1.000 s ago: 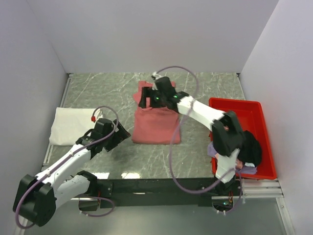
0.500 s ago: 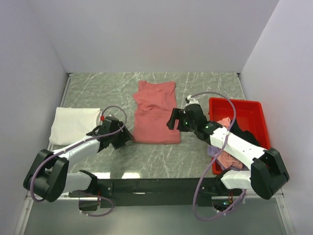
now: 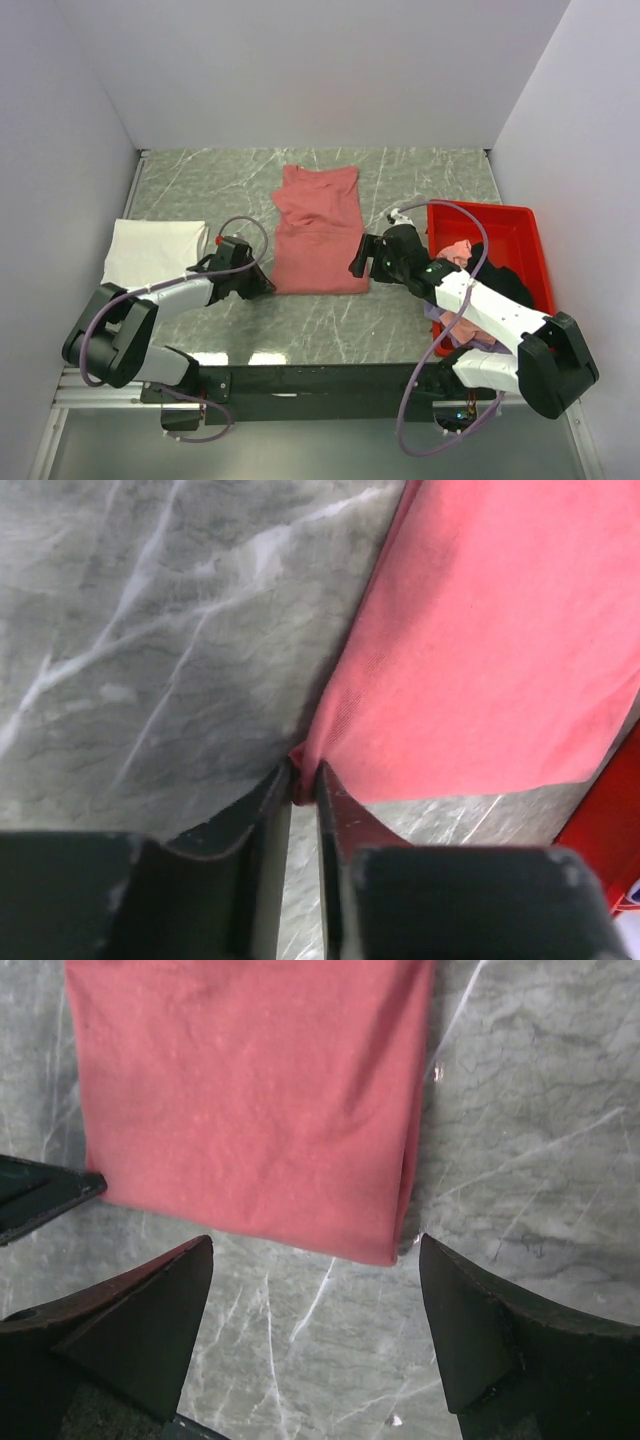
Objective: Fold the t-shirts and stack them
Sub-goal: Fold the tshirt
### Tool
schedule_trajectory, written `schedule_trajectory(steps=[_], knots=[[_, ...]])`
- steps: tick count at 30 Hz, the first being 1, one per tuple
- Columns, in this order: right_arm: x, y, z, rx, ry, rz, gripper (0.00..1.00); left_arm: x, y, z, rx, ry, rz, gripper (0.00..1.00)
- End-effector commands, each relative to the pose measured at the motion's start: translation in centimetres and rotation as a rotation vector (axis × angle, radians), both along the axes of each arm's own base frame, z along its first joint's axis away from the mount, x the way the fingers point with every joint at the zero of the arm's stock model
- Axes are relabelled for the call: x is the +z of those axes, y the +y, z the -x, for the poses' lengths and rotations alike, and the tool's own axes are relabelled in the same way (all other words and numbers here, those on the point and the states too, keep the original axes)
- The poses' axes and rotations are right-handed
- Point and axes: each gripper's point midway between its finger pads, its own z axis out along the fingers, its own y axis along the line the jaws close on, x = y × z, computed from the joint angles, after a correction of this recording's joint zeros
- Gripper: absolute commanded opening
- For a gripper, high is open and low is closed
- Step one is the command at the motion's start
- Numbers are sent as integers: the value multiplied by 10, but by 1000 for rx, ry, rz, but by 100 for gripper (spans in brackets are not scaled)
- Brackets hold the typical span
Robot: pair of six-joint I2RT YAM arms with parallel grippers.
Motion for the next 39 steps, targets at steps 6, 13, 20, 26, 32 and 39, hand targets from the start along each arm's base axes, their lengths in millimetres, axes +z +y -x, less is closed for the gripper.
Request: schedule_trajectory(steps=[6,13,20,26,32,39], knots=[[-24,-2,13,-8,107,-7,86,-6,-9,-3,-34,11,-3,1],[-45,-1,13,-14,192,25,76,-2,-5,-3,-17,0,-15,1],[-63,1,15,2,240,47,50,1,0,-1,5,-9,-28,1],[-78,5,20,35,287,53,35,3,3,-1,23,-17,-30,1],[-88,6,25,54,331,64,16,0,5,2,29,-10,-34,1],[-64,11,48,191,334,23,1,20,13,9,55,-55,-32,1]])
